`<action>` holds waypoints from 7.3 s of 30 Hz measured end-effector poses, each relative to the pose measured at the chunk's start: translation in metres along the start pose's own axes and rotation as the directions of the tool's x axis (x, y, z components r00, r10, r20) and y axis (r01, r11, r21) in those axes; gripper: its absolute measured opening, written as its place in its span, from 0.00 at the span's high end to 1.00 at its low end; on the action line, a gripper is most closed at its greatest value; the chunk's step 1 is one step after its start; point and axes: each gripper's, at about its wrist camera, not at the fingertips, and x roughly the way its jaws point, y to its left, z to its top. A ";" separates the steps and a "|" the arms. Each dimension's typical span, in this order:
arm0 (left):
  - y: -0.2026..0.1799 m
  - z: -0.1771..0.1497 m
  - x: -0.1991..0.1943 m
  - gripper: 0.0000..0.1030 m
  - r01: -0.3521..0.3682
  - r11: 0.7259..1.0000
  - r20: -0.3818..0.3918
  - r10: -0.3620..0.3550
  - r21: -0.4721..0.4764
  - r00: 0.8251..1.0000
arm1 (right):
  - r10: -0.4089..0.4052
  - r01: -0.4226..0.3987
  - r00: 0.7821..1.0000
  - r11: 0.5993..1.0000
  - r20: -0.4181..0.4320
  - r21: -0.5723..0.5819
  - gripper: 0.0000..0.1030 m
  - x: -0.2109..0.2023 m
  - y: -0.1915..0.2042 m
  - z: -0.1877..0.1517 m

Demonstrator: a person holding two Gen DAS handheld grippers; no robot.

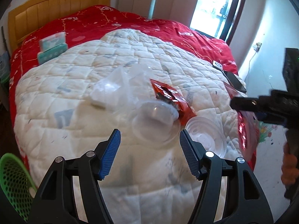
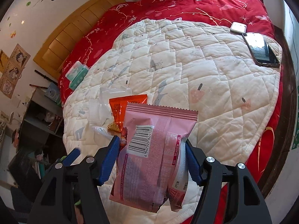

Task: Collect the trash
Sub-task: 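Grasp the clear plastic bowl with the left tool while the right tool holds the pink packet, then carry the bowl and pink packet to the green basket and release both, then return the right tool to the bed and grasp the orange snack wrapper, then grasp the clear plastic container with the left tool while the right tool holds the orange wrapper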

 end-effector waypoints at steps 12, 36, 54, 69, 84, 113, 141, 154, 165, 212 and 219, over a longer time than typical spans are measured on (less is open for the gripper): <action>-0.001 0.014 0.039 0.40 0.011 1.000 -0.033 -0.012 -0.007 0.999 | 0.010 -0.010 1.000 1.000 -0.009 -0.021 0.38 0.002 -0.006 -0.012; 0.010 0.006 -0.006 0.47 0.109 0.991 0.046 -0.106 -0.076 0.993 | 0.023 -0.022 1.000 0.998 0.016 -0.058 0.38 -0.009 0.008 -0.027; 0.109 -0.050 -0.135 0.47 -0.086 0.966 0.161 0.128 -0.244 0.979 | 0.151 -0.160 0.987 0.960 -0.058 -0.232 0.38 0.003 0.111 -0.060; 0.235 -0.122 -0.184 0.47 -0.324 0.828 0.038 0.383 -0.457 0.923 | 0.199 -0.246 0.966 0.900 -0.164 -0.359 0.38 0.031 0.200 -0.093; 0.290 -0.172 -0.176 0.40 -0.346 0.748 -0.082 0.366 -0.566 0.927 | 0.201 -0.292 0.949 0.852 -0.243 -0.435 0.38 0.061 0.258 -0.114; 0.298 -0.212 -0.270 0.39 -0.371 0.653 0.005 0.498 -0.660 0.867 | 0.195 -0.408 0.890 0.745 -0.413 -0.527 0.36 0.145 0.394 -0.183; 0.277 -0.193 -0.251 0.39 -0.334 0.701 0.025 0.448 -0.630 0.894 | 0.177 -0.323 0.933 0.796 -0.312 -0.513 0.18 0.126 0.329 -0.155; 0.238 -0.158 -0.215 0.39 -0.294 0.778 0.033 0.374 -0.556 0.927 | 0.090 -0.139 0.987 0.891 -0.132 -0.433 0.17 0.079 0.206 -0.077; 0.216 -0.137 -0.190 0.39 -0.279 0.809 0.017 0.336 -0.517 0.942 | -0.059 0.051 0.998 0.949 -0.015 -0.311 0.18 0.069 0.097 0.002; 0.087 -0.037 -0.072 0.39 -0.113 0.968 -0.011 0.114 -0.222 0.993 | -0.021 0.022 1.000 0.959 0.006 -0.281 0.51 0.045 0.036 0.034; 0.053 -0.004 -0.040 0.44 -0.043 0.987 0.006 0.045 -0.157 0.999 | -0.005 0.011 1.000 0.963 0.024 -0.269 0.51 0.022 0.019 0.026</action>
